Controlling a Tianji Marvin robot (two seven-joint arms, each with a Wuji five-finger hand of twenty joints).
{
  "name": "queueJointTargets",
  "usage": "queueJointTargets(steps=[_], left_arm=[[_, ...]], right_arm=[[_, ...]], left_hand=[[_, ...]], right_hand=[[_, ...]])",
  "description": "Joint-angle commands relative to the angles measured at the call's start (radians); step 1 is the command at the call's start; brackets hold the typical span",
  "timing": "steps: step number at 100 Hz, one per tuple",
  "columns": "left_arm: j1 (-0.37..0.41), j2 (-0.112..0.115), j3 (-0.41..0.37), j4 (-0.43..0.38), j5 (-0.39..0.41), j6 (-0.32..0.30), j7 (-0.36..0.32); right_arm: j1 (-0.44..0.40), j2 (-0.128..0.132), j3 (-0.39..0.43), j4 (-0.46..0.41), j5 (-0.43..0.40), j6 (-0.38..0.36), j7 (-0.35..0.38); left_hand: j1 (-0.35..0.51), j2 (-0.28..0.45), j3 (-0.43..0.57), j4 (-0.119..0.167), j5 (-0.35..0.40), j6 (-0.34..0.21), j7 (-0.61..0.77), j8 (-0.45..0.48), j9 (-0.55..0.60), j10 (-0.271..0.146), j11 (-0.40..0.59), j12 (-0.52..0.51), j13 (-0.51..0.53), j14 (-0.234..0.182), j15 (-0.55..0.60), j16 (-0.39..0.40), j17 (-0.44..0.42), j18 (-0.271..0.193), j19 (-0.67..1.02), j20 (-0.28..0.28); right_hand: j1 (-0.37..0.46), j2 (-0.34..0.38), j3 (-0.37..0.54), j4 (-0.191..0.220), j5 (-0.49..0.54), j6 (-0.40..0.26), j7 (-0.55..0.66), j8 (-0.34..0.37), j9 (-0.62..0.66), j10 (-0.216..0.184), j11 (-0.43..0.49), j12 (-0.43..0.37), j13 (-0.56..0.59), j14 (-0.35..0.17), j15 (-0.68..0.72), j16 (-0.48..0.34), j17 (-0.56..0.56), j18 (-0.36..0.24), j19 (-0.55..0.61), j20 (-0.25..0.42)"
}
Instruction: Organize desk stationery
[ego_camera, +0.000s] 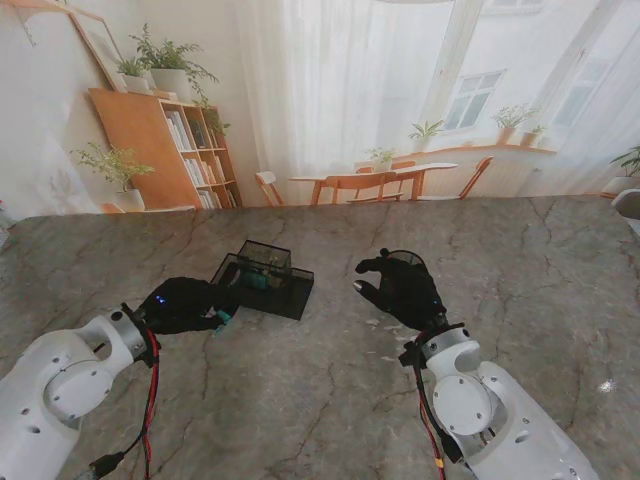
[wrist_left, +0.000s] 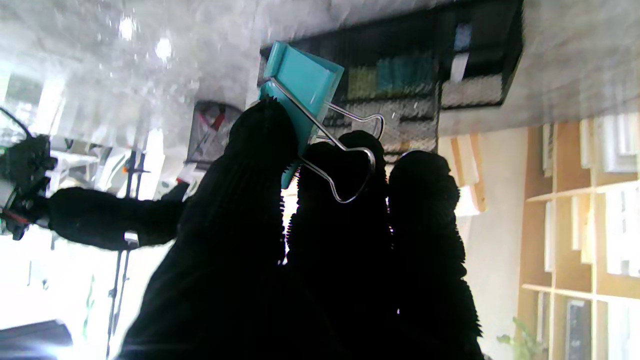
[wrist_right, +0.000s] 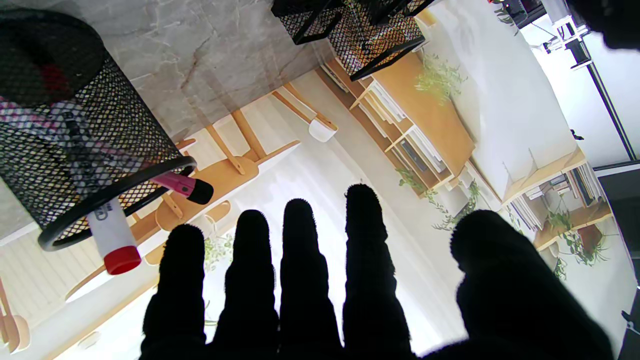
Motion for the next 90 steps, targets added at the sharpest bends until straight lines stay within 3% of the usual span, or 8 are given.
queueJointTargets(steps=[1, 21, 49, 90], left_arm=[[-0.054, -0.006, 0.015, -0.009, -0.018, -0.007, -0.002], [-0.169, -0.010, 0.079, 0.034, -0.078, -0.007, -0.021], [-0.336, -0.019, 0.194, 0.120, -0.161, 0.056, -0.049], [-0.585, -0.046, 0.413, 0.400, -0.256, 0.123, -0.012]], right_arm=[[-0.003, -0.003, 0.001, -0.001, 0.002, 0.000, 0.011], [-0.004, -0.003, 0.003, -0.002, 0.003, 0.001, 0.008], [-0.007, -0.004, 0.005, -0.005, 0.004, 0.005, 0.008], [-0.005, -0.003, 0.007, -0.004, 0.006, 0.006, 0.014]], left_hand=[[0.050, 0.027, 0.045, -0.019, 0.026, 0.008, 0.056, 0.026, 0.026, -0.019, 0.022, 0.014, 0.004, -0.026, 0.003, 0.001, 0.019, -0.061, -0.003, 0.029], [0.048, 0.029, 0.046, -0.020, 0.024, 0.007, 0.056, 0.026, 0.024, -0.021, 0.021, 0.015, 0.004, -0.028, 0.001, 0.003, 0.020, -0.065, -0.007, 0.032], [0.047, 0.031, 0.044, -0.021, 0.020, 0.005, 0.056, 0.026, 0.022, -0.024, 0.021, 0.015, 0.001, -0.030, -0.001, 0.005, 0.021, -0.069, -0.013, 0.036], [0.049, 0.034, 0.042, -0.019, 0.017, 0.004, 0.057, 0.023, 0.017, -0.023, 0.021, 0.016, -0.001, -0.030, -0.001, 0.008, 0.021, -0.069, -0.017, 0.041]], right_hand=[[0.006, 0.038, -0.019, 0.009, 0.025, 0.002, 0.008, 0.025, 0.010, 0.001, 0.017, 0.012, -0.017, -0.011, 0.005, 0.014, -0.010, -0.014, 0.017, 0.015], [0.007, 0.038, -0.018, 0.009, 0.025, 0.002, 0.008, 0.025, 0.009, 0.000, 0.017, 0.012, -0.018, -0.012, 0.005, 0.014, -0.010, -0.014, 0.017, 0.015], [0.007, 0.038, -0.018, 0.009, 0.024, 0.002, 0.008, 0.025, 0.009, 0.001, 0.017, 0.012, -0.018, -0.012, 0.005, 0.014, -0.009, -0.015, 0.017, 0.015], [0.007, 0.038, -0.018, 0.009, 0.023, 0.002, 0.007, 0.025, 0.010, -0.001, 0.017, 0.012, -0.017, -0.011, 0.005, 0.014, -0.010, -0.014, 0.017, 0.015]])
